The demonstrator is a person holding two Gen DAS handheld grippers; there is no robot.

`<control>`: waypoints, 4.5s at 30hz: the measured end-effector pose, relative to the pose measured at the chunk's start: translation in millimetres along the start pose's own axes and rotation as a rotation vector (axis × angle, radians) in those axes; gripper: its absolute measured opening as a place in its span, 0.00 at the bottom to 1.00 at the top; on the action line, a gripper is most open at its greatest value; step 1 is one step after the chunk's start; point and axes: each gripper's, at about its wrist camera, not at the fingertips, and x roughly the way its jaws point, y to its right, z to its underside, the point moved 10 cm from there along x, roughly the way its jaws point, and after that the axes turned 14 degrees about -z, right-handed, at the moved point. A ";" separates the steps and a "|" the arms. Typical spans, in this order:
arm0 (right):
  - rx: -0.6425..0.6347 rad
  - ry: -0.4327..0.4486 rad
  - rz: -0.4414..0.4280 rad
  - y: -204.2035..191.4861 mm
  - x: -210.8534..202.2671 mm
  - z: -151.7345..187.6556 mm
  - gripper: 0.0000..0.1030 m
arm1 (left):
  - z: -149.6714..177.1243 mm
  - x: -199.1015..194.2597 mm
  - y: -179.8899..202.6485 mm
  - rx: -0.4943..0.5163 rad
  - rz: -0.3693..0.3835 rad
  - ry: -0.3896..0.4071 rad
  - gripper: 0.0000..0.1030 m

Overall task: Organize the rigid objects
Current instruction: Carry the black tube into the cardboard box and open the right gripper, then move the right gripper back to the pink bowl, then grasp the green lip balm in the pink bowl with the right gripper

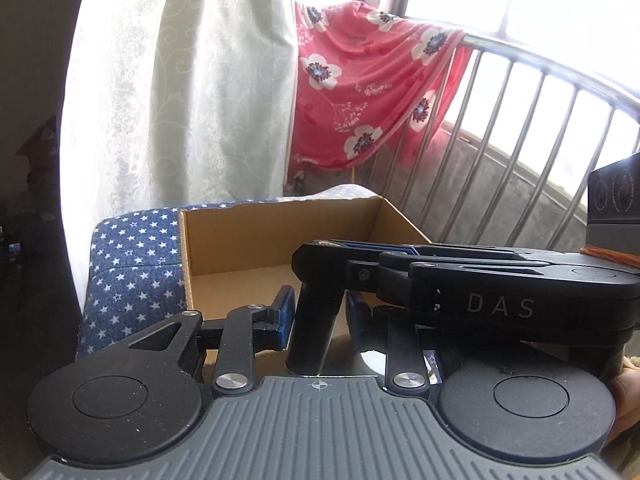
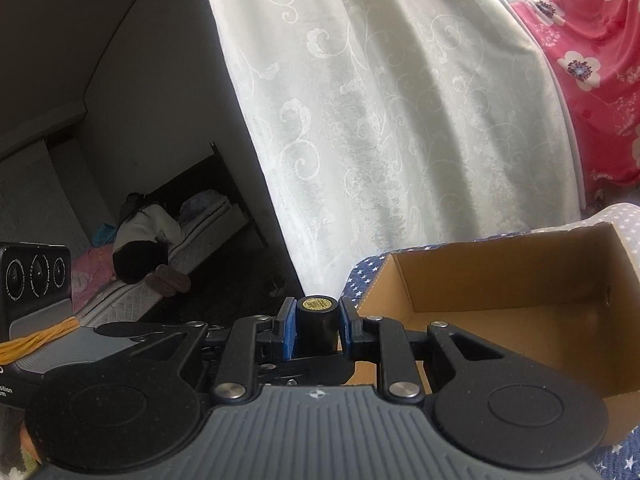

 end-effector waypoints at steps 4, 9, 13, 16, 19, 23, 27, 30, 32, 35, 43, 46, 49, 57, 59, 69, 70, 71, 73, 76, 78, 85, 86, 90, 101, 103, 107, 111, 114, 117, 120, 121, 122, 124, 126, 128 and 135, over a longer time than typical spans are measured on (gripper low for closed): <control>0.076 -0.112 -0.020 30.6 39.7 -10.3 0.23 | -11.1 33.0 -14.0 -0.015 -0.048 -0.044 0.26; 0.175 -0.250 -0.008 76.4 81.1 1.7 0.23 | -5.7 80.6 -28.7 -0.021 -0.091 -0.134 0.27; 0.229 -0.361 0.033 110.9 108.4 14.8 0.23 | -0.6 95.7 -37.9 -0.019 -0.127 -0.157 0.28; 0.258 -0.431 0.070 133.6 127.9 24.2 0.23 | -0.3 96.3 -41.7 -0.009 -0.142 -0.149 0.29; 0.275 -0.510 0.090 151.5 152.6 34.4 0.24 | -4.7 95.0 -46.2 0.000 -0.178 -0.132 0.31; 0.253 -0.550 0.156 167.5 172.5 39.5 0.32 | -9.3 91.8 -50.7 -0.015 -0.180 -0.122 0.34; 0.235 -0.502 0.148 163.9 168.9 24.0 0.46 | -13.9 81.0 -55.7 -0.031 -0.179 -0.097 0.36; 0.213 -0.448 0.131 150.9 148.0 7.7 0.47 | -18.1 69.5 -58.2 -0.040 -0.176 -0.069 0.40; 0.206 -0.402 0.115 139.5 128.3 -3.8 0.47 | -21.5 57.4 -57.1 -0.040 -0.169 -0.040 0.41; 0.190 -0.328 0.092 117.8 89.0 -18.4 0.47 | -22.9 36.3 -52.8 -0.032 -0.159 0.003 0.46; 0.124 -0.142 0.015 54.2 -29.0 -16.2 0.57 | -2.2 -17.6 -30.0 -0.002 -0.076 0.048 0.49; 0.109 -0.064 0.014 41.4 -68.0 5.7 0.58 | 19.9 -29.5 -15.8 0.028 -0.021 0.032 0.49; 0.124 0.005 0.023 40.9 -99.6 35.5 0.58 | 47.7 -31.1 -1.3 0.073 0.006 -0.001 0.49; 0.363 0.065 0.037 72.6 -109.3 131.7 0.56 | 122.7 -7.7 40.9 0.190 0.045 -0.097 0.48; 0.399 0.065 0.063 81.1 -101.4 146.3 0.55 | 135.5 -0.1 53.7 0.226 0.044 -0.105 0.47; 0.393 0.067 0.109 99.2 -72.5 171.1 0.51 | 149.3 26.3 72.1 0.271 0.012 -0.141 0.31; 0.394 0.060 0.113 100.2 -69.1 173.5 0.51 | 148.5 26.4 72.4 0.272 0.009 -0.138 0.30; 0.396 0.056 0.114 101.1 -66.6 175.6 0.50 | 146.7 26.9 74.7 0.277 0.002 -0.135 0.28; 0.396 0.052 0.115 101.8 -63.4 177.9 0.49 | 146.7 27.4 73.9 0.282 -0.010 -0.135 0.26; 0.394 0.043 0.115 102.3 -59.2 180.6 0.44 | 147.3 26.5 72.6 0.283 -0.015 -0.140 0.24; 0.399 0.039 0.112 103.3 -57.7 182.0 0.35 | 146.9 25.3 73.0 0.283 -0.015 -0.141 0.23; 0.378 0.045 0.112 100.5 -58.8 180.5 0.20 | 145.5 26.7 75.5 0.292 -0.020 -0.136 0.22; 0.373 0.050 0.108 98.8 -60.3 179.9 0.19 | 145.4 26.1 75.3 0.291 -0.020 -0.136 0.22; 0.360 0.072 0.065 88.3 -63.4 175.4 0.17 | 145.7 25.8 76.0 0.297 -0.025 -0.131 0.21; 0.405 0.044 0.001 81.4 -53.1 173.9 0.19 | 149.4 22.1 76.7 0.317 -0.036 -0.110 0.14; 0.409 0.045 0.001 81.2 -52.2 173.4 0.19 | 148.8 22.3 76.0 0.313 -0.036 -0.116 0.15; 0.402 0.047 0.007 79.1 -52.6 172.8 0.19 | 146.7 21.4 76.1 0.306 -0.034 -0.120 0.14; 0.382 0.052 0.017 74.7 -55.1 169.4 0.18 | 143.5 17.2 76.8 0.307 -0.036 -0.107 0.14; 0.362 0.055 0.023 70.2 -55.7 166.4 0.18 | 140.5 13.1 76.5 0.306 -0.038 -0.094 0.14; 0.346 0.058 0.025 65.8 -55.3 164.1 0.18 | 138.3 9.9 75.6 0.302 -0.041 -0.088 0.14; 0.334 0.057 0.026 61.8 -55.0 162.4 0.18 | 136.9 6.7 74.7 0.295 -0.043 -0.085 0.14; 0.328 0.057 0.028 60.2 -55.0 161.9 0.18 | 136.6 5.7 74.4 0.294 -0.042 -0.083 0.14; 0.321 0.056 0.030 58.6 -55.2 161.3 0.18 | 136.3 4.4 74.4 0.292 -0.042 -0.081 0.14; 0.308 0.056 0.033 55.5 -56.4 160.5 0.18 | 134.9 1.8 73.6 0.287 -0.043 -0.076 0.14; 0.295 0.055 0.035 51.6 -56.8 158.8 0.18 | 133.5 -0.6 73.0 0.281 -0.043 -0.073 0.14; 0.283 0.053 0.038 47.6 -53.5 156.8 0.18 | 132.5 -3.0 71.8 0.274 -0.044 -0.071 0.14; 0.240 0.050 0.038 30.4 -53.0 151.3 0.18 | 127.5 -16.2 65.9 0.247 -0.053 -0.060 0.14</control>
